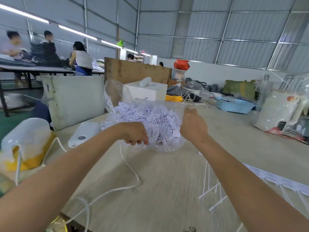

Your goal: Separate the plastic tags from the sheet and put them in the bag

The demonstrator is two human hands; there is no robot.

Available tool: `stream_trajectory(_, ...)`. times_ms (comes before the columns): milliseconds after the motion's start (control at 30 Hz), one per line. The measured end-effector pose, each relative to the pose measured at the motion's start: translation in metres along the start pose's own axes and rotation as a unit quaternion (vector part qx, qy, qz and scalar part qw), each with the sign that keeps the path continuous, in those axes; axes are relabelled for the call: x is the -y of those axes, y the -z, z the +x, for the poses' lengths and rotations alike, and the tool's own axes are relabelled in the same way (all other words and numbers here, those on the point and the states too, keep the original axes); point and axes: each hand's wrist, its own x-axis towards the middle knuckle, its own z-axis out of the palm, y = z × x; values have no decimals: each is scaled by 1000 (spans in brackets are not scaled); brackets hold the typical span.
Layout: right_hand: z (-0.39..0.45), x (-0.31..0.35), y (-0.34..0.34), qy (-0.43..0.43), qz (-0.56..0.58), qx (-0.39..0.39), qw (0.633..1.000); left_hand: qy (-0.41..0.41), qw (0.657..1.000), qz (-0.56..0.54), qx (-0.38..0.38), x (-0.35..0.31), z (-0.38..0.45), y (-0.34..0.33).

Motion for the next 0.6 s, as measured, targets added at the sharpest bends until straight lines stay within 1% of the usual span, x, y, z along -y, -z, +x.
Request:
stream_trajectory(100, 8, -4, 2, 23, 78, -37, 996, -63, 990, 43, -116, -16, 28, 3)
stream_trajectory(167, 10, -4, 5, 38, 104, -36, 993, -88, 976, 77, -182, -28, 48, 7)
stream_trajectory(233, 10, -5, 8, 43, 112, -23, 993, -110, 971, 89, -191, -41, 67, 9)
stream_trajectory(300, 9, -8, 10, 44, 116, -8, 992, -113, 964, 140, -195, -51, 85, 6)
stream_trajectory(367, 8, -12, 11, 51, 120, 0, 991, -109, 933, 237, -247, -50, 104, -6)
stream_trajectory(433, 7, -17, 12, 57, 121, 1, 991, -98, 907, 290, -290, -41, 119, -24)
stream_trajectory(467, 6, -20, 12, 58, 122, 1, 991, -91, 902, 310, -287, -36, 125, -32)
stream_trajectory(533, 6, -24, 11, 60, 127, -6, 990, -65, 897, 338, -276, -27, 136, -43)
stream_trajectory(600, 5, -25, 9, 59, 135, -11, 989, -16, 900, 334, -281, -25, 140, -43)
